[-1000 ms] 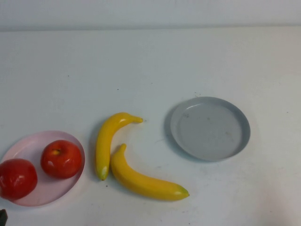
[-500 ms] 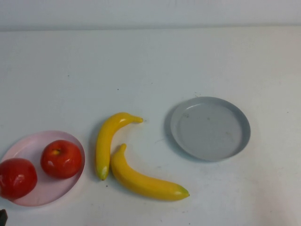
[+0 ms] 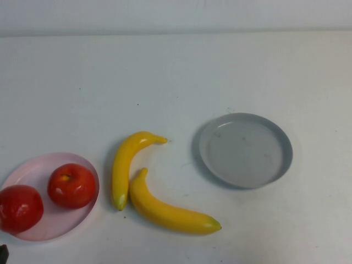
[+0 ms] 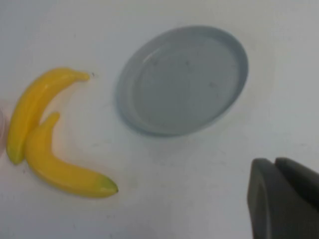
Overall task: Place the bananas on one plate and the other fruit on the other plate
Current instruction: Put another type of fruit in the right plate
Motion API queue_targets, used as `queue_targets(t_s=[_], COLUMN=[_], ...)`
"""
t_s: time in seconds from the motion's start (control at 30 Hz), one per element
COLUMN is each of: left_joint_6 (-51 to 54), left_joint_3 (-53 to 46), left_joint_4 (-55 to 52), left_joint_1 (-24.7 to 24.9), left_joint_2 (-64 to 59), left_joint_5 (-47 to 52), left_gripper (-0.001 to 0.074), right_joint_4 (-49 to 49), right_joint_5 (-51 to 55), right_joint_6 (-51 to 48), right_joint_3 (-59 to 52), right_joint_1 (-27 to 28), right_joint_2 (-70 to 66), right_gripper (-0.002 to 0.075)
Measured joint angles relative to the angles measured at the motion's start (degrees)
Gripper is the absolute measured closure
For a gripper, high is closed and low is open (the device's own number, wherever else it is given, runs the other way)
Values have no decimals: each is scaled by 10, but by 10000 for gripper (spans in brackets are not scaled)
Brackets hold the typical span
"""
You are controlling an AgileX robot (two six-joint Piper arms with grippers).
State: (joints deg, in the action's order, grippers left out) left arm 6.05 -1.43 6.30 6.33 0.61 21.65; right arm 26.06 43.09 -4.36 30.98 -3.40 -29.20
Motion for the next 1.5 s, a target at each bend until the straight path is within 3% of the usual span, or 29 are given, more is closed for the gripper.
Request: queue_targets(t_s=[0.23,0.33,0.67,0.8,1.03,1.1,1.5], left_joint_6=[0,0,0,0,0,0,0], left_joint_3=[0,0,0,0,0,0,0], left_joint_4=[0,0,0,0,0,0,0], left_joint_1=[0,0,0,0,0,0,0], left_joint_2=[0,0,0,0,0,0,0], left_joint_5=[0,0,0,0,0,0,0], left_gripper=[735,735,735,735,735,735,735], right_joint_4=[-3,-7,-79,-83,-83,-85,-147], right_joint_5=[88,91,55,55,72,74,59], right_joint_6=[-102,-115,-169,-232,-278,-295,-314], right_joint_3=[128,155,256,329,429,444,511], right_joint_1=[-5,-48,-333,-400,-445,-451,-465], right_joint_2=[-194,-262,-468,-564,-686,-709,-825], right_gripper=[742,741,741,705,363,314,305])
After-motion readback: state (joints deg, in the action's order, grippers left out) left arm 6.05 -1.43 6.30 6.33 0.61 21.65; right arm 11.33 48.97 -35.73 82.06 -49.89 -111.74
